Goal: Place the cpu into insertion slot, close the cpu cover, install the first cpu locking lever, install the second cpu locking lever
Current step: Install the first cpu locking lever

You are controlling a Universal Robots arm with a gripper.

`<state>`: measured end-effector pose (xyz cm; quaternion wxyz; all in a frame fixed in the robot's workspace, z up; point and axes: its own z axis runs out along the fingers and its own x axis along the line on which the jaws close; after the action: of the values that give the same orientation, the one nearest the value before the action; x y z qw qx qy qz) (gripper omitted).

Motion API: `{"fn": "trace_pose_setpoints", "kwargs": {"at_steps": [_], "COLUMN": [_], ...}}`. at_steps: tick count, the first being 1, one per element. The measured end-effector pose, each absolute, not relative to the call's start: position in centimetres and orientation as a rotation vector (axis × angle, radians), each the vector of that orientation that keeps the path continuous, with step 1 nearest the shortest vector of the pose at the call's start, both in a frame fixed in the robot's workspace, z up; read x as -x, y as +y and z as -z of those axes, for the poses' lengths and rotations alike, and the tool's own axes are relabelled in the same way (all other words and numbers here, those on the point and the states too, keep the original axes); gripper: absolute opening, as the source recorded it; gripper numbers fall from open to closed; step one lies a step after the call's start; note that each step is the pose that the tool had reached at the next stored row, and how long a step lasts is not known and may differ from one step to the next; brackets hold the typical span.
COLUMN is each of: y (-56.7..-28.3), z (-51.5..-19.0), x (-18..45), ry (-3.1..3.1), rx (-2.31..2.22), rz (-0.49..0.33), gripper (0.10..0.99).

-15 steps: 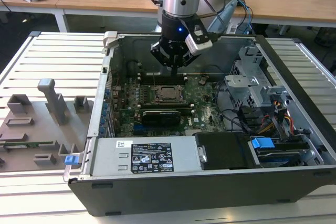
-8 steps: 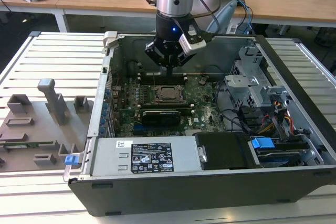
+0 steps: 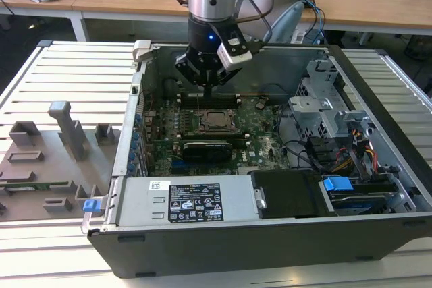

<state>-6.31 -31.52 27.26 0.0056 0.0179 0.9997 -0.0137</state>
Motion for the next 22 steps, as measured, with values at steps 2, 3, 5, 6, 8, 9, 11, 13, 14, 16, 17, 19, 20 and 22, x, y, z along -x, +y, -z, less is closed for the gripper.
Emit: {"fn": "trace_pose_setpoints", "kwargs": {"at_steps": [2, 3, 5, 6, 8, 9, 11, 13, 14, 16, 17, 19, 20, 22], "y": [-31.5, -31.5, -31.5, -31.5, -31.5, -31.5, -31.5, -31.5, -31.5, -31.5, -31.5, -31.2, -30.8, -29.9], "z": [-27.3, -27.3, -27.3, -27.3, -27.3, -27.3, -27.3, -27.3, -27.3, -27.3, -27.3, -27.2, -27.2, -27.2], "x": [6.5, 6.6, 6.8, 6.9, 7.1, 7.1, 7.2, 7.5, 7.5, 7.7, 7.9, 8.1, 8.2, 8.9], "ry": [3.130, 3.130, 3.130, 3.130, 3.130, 3.130, 3.130, 3.130, 3.130, 3.130, 3.130, 3.130, 3.130, 3.130], "rx": [-0.056, -0.056, -0.056, -0.056, -0.056, -0.056, -0.056, -0.056, -0.056, -0.056, -0.056, -0.056, -0.056, -0.056], "rz": [0.043, 0.043, 0.043, 0.043, 0.043, 0.043, 0.043, 0.043, 0.043, 0.043, 0.043, 0.043, 0.043, 0.043], "gripper": [0.106, 0.106, 0.106, 0.106, 0.106, 0.106, 0.106, 0.106, 0.106, 0.106, 0.106, 0.106, 0.106, 0.106]}}
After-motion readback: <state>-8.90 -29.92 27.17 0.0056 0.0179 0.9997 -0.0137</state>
